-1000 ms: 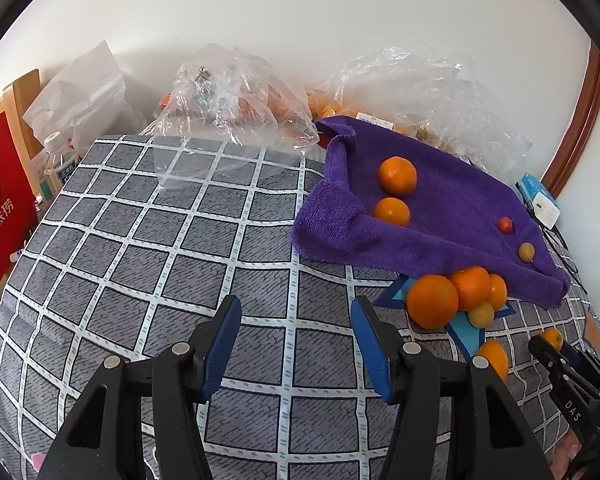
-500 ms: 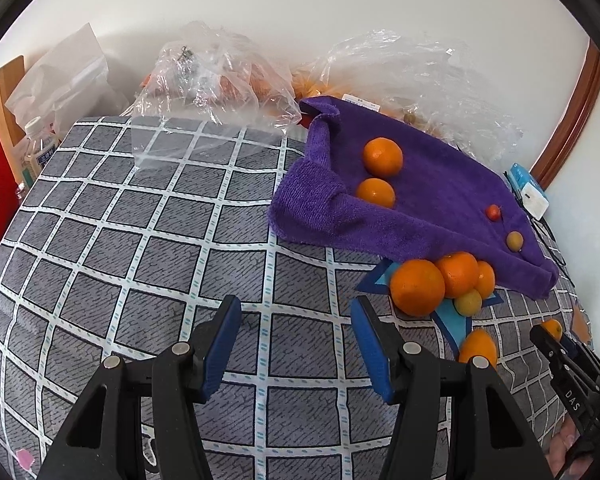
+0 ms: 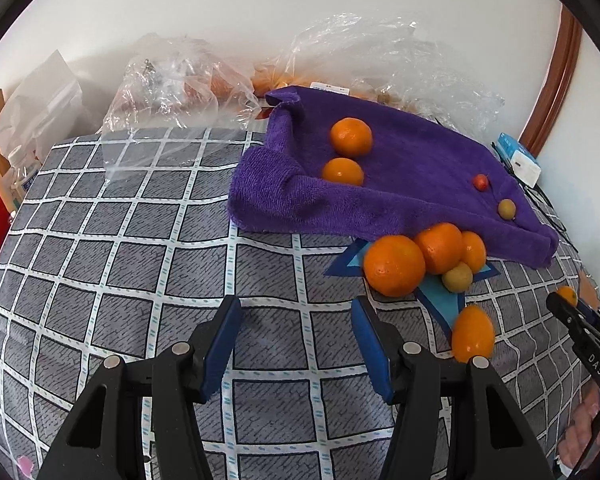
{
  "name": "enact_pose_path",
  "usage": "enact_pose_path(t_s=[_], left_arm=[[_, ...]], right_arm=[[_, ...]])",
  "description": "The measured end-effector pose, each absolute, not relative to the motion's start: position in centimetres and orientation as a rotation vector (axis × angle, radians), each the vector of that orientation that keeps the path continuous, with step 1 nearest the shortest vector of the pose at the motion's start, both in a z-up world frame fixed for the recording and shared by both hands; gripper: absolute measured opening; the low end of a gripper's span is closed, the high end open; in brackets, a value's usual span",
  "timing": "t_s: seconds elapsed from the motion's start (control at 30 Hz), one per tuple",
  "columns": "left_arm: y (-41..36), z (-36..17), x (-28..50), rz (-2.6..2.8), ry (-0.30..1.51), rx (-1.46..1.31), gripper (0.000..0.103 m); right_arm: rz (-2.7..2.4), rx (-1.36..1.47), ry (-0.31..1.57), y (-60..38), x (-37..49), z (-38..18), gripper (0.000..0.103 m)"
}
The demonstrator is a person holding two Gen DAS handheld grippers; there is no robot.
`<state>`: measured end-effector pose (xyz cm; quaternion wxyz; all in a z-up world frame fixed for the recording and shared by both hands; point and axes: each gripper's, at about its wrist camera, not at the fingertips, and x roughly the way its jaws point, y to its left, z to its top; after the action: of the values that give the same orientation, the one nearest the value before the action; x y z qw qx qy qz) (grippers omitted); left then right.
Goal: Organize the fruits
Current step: 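Lift the orange in the right tool while the left tool grasps another orange from the pile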
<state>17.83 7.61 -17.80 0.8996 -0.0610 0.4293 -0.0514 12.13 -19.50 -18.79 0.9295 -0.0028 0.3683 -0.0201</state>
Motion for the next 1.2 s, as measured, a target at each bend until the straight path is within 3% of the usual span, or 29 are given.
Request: enact_pose_path(t_s=[0.27,0.73,0.8,0.83,1.2], left_arm=[[7.1,-17.7,17.4,-0.158,0.927,-0.208,0.055],[-1.9,-18.1,15.9,-0.296,0.957,-0.159,0.055],[-2.5,-18.1,15.7,-0.264,0.935,-0.131,0.045],[-2.7,-18.2,15.8,-0.247,0.938,-0.113,0.031],[0.5,-16.3,14.4,-0.163,0.922,-0.218,0.03]], right_arm=[[-0.048,0.014,0.752,-20.8,11.3,-19.0,0.034],[-0.037,0.024,0.744,-22.4,9.1,-19.0,0.034],[-0.04,0.023,0.74,-22.6,8.8,-18.9,0.034],[-0.04,0.024,0.736,-22.6,8.7,-18.9,0.034],[0.036,0.07,0.726,-22.9,8.1,-18.7,0.034]])
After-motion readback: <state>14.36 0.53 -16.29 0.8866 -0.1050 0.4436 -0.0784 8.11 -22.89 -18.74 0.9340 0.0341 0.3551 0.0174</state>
